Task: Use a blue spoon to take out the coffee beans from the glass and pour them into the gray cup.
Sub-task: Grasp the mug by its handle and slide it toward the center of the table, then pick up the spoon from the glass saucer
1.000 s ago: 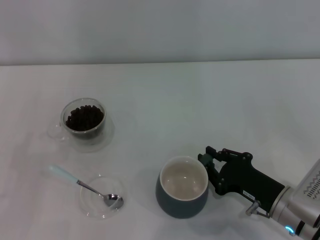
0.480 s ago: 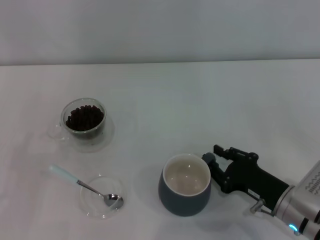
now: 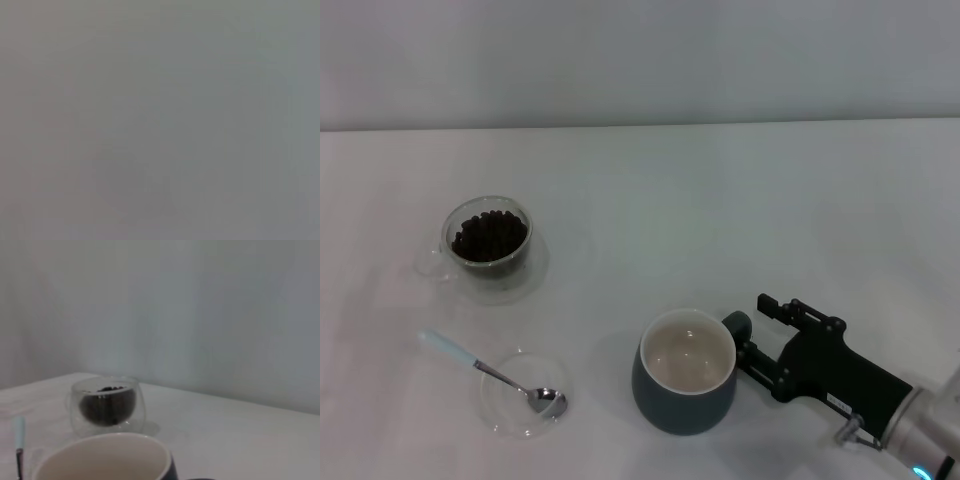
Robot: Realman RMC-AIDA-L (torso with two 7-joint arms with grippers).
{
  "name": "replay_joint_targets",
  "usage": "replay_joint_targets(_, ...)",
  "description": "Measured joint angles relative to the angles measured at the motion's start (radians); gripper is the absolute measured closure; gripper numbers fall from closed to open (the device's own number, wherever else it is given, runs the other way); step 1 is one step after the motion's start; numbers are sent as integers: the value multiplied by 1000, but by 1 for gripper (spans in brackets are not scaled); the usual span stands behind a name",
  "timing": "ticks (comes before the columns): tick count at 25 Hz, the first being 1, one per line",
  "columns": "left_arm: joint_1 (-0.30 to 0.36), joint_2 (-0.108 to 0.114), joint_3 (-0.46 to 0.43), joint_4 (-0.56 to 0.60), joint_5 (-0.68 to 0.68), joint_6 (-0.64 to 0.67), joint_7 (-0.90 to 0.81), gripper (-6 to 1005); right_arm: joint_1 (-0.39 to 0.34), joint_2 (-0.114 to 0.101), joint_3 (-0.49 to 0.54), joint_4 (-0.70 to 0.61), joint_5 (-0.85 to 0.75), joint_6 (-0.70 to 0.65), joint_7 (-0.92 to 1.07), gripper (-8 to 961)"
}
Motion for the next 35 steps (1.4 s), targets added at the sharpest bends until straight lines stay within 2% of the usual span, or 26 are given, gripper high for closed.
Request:
replay_joint_targets(16,0,2,-3,1,-1,-4,3,180,-15,-6,-43,209,-2,-217,72,339)
replay_joint_targets(20,7,2,-2,2,2,-3,3,180,-33,-7,-29,285,5,-330,102,340)
replay_joint_targets(25,33,-1,2,-3,8,14,-17,181,-46,-12,74,433,11,-583,134,340)
replay_joint_targets(28,52,-2,10,-8,15,19,-58,181,-49,-22,146,474,11,-681,139,340)
replay_joint_targets(31,77,-4,44,-9,22,20,-151,181,-43,-32,228,479,12,-729,134,340)
replay_joint_targets(35,101,-2,121,-9,23,20,-355,181,-17,-47,300,475,12,-753,131,341)
